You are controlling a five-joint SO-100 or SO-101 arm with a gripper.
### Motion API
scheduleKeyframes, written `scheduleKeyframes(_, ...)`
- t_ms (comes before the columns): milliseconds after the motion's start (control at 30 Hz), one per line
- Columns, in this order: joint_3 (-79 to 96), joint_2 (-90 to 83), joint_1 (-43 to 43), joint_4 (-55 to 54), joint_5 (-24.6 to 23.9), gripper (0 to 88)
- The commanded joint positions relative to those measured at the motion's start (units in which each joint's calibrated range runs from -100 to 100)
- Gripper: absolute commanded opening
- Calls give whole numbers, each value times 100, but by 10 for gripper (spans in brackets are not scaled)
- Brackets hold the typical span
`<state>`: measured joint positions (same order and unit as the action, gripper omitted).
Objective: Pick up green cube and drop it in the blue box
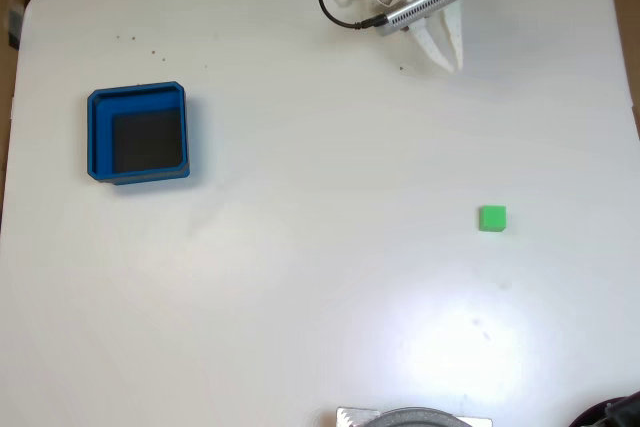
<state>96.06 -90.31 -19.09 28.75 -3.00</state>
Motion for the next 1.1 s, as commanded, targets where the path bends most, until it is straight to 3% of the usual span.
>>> scheduleKeyframes(0,-908,678,16,-116,-10,26)
scheduleKeyframes(567,-4355,4039,31,-107,-10,27)
scheduleKeyframes(1067,-6348,6130,39,-99,-10,31)
